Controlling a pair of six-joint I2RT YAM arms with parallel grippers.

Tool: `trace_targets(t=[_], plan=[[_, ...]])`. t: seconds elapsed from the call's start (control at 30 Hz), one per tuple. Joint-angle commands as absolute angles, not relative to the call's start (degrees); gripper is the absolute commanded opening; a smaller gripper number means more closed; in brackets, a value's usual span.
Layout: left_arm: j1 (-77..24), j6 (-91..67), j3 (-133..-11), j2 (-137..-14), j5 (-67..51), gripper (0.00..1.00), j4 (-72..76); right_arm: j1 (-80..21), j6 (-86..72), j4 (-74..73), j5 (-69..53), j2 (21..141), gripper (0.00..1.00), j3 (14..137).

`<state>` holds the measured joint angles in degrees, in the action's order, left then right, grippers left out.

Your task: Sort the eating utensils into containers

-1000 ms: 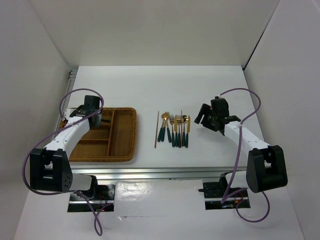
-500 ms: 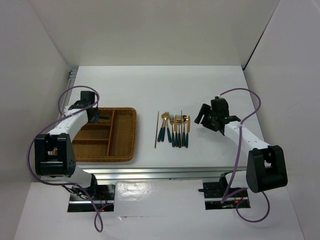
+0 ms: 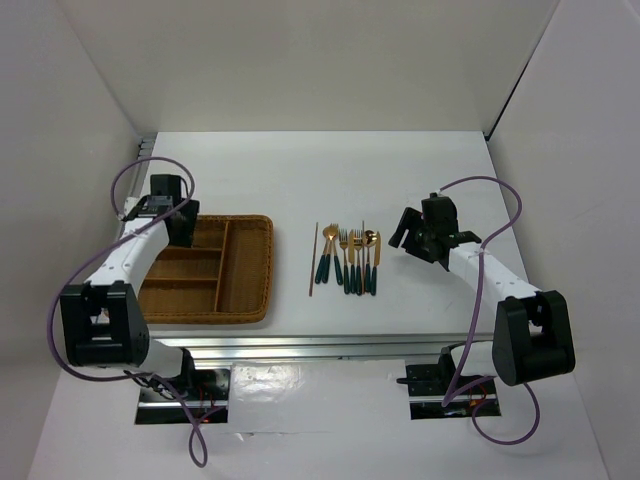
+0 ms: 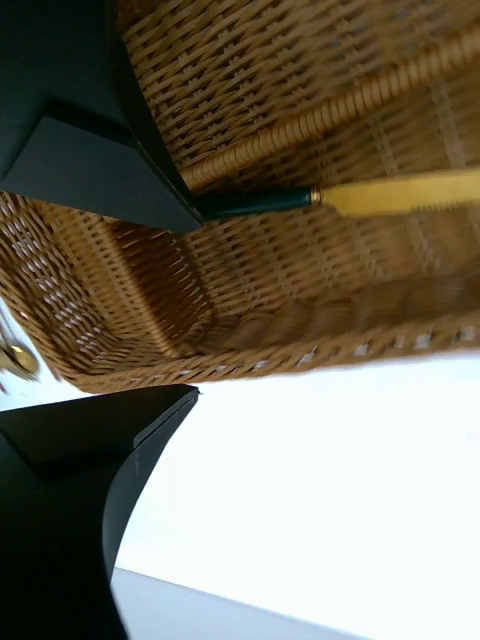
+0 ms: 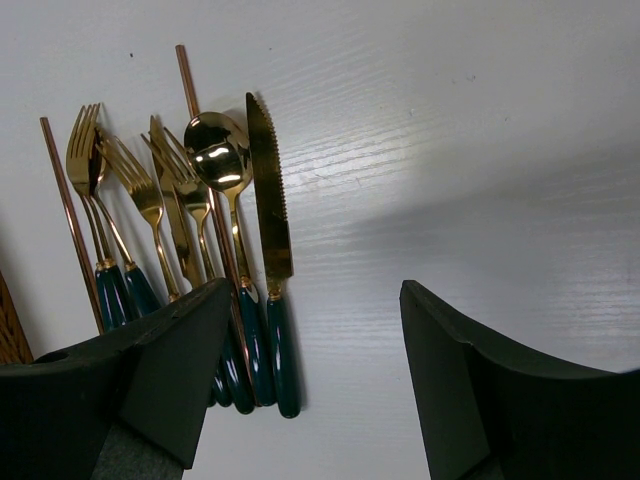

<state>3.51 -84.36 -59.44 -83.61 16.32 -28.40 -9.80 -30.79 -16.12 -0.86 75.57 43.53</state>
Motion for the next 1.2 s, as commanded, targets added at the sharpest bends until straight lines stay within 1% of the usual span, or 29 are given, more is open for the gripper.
trace_targets(t=[0.0, 0.1, 0.13, 0.17, 0.2, 0.23, 0.3, 0.33, 0.4, 0.43, 0.5, 0.63, 0.67, 0.7, 0.77, 0.83, 1.03, 1.17], plan=[[3.96, -75.09, -60.57, -78.58, 14.52, 0.76, -23.94, -9.58, -30.23, -14.60, -0.18, 74.53, 0.76, 44.21], [1.77, -61.73, -57.58, -75.15, 5.74, 0.75, -11.72, -9.58, -30.23, -14.59, -0.18, 74.53, 0.76, 43.68], [0.97, -58.57, -57.57, -74.62, 1.36, 0.78, -9.60, -9.58, -30.23, -14.59, -0.70, 74.53, 0.76, 43.68], [0.01, -52.36, -57.57, -74.62, -0.94, 0.78, -8.01, -9.58, -30.23, -14.59, -0.70, 75.05, 0.76, 43.68], [-1.13, -49.51, -57.57, -73.92, -3.05, 0.79, -5.74, -9.58, -30.23, -14.07, -0.70, 75.06, 0.76, 43.68], [-4.01, -46.87, -57.57, -73.92, -6.82, 0.79, -4.93, -9.58, -30.23, -14.06, -0.70, 75.06, 0.76, 43.68], [-7.89, -40.21, -58.18, -73.13, -9.13, 0.79, -3.61, -9.58, -30.23, -14.06, -0.70, 75.06, 0.76, 43.15], [-12.52, -38.34, -58.18, -72.60, -9.66, 0.79, -3.08, -9.58, -30.23, -14.06, -0.70, 75.06, 0.76, 43.15], [-17.38, -34.30, -58.79, -72.60, -8.01, 0.79, -3.08, -9.58, -30.23, -14.06, -1.23, 75.67, 0.76, 43.15], [-21.67, -33.41, -58.80, -72.60, -6.95, 0.79, -3.77, -9.58, -30.76, -14.06, -1.23, 75.67, 0.76, 43.15], [-25.12, -32.17, -58.80, -74.96, -4.05, 0.78, -4.39, -9.58, -30.76, -14.06, -1.23, 75.67, 0.76, 43.15], [-31.19, -31.56, -58.80, -80.50, -3.52, 0.74, -5.71, -9.58, -30.76, -14.06, -1.06, 74.54, 0.76, 42.63], [-33.99, -31.55, -59.41, -81.73, -3.52, 0.73, -5.71, -9.58, -30.76, -14.06, -1.05, 74.53, 0.76, 42.63], [-35.41, -31.55, -59.41, -82.87, -1.69, 0.71, -5.71, -9.58, -30.76, -14.06, -0.53, 73.92, 0.76, 42.10], [-38.65, -31.55, -60.90, -86.30, -0.01, 0.71, -5.71, -9.58, -30.76, -14.59, -0.53, 73.39, 0.76, 41.58], [-40.07, -32.07, -62.13, -88.41, 1.75, 0.68, -6.24, -9.58, -30.76, -14.59, -0.53, 72.87, 0.76, 41.57], [-43.85, -31.46, -67.32, -94.91, 1.76, 0.63, -7.82, -9.58, -30.76, -14.59, 0.00, 72.86, 0.76, 41.57], [-45.70, -34.70, -69.79, -98.52, 1.76, 0.55, -8.96, -9.58, -31.28, -14.59, 0.00, 72.86, 0.76, 41.57]])
